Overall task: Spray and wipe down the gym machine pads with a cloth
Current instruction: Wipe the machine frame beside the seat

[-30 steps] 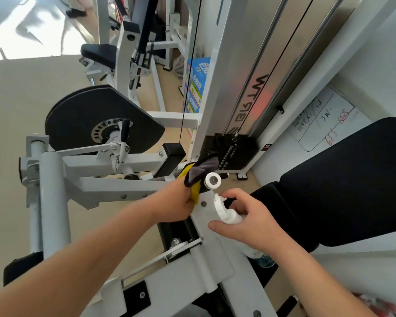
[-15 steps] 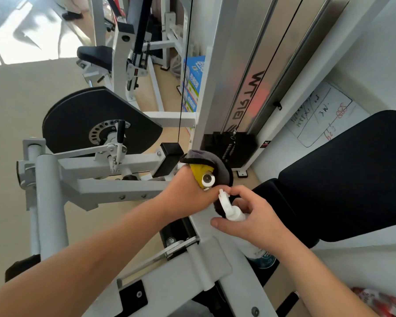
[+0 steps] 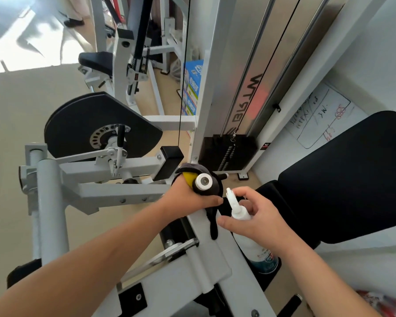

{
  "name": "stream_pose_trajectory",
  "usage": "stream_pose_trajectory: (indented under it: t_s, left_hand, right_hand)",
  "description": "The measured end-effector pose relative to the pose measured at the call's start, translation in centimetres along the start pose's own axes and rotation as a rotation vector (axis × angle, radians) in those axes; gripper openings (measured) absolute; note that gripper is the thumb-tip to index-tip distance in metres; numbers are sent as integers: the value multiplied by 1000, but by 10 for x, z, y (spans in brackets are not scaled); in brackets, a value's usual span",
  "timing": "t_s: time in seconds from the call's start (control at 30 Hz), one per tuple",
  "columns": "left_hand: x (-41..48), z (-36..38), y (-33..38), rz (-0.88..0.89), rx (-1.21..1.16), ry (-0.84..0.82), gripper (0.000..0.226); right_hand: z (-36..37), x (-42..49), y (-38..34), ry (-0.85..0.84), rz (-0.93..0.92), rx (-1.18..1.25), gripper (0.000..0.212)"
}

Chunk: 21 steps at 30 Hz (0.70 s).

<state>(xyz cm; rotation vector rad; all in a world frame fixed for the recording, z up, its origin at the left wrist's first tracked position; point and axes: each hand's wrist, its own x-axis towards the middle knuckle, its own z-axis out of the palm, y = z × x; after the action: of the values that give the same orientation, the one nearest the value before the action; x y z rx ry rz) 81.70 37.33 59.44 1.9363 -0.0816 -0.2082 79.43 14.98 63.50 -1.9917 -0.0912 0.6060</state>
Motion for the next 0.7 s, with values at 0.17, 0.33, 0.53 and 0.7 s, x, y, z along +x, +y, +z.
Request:
stream_pose_trajectory:
  t_s: [0.17, 0.33, 0.53, 0.7]
  left_hand:
    - [-13, -15, 47, 87, -116, -75, 16]
    - [-4, -16, 48, -342, -480, 49, 25]
    - [14, -5, 22, -583, -621, 177, 61]
    - [8, -5, 40, -598, -703, 145, 45]
  right_hand:
    - [-1, -1, -8, 13, -2, 70, 58]
    - [-8, -8, -21, -11, -6, 62, 44]
    - [-6, -20, -28, 13, 15, 13, 46]
    - [-7, -29, -37, 23, 16, -24, 47]
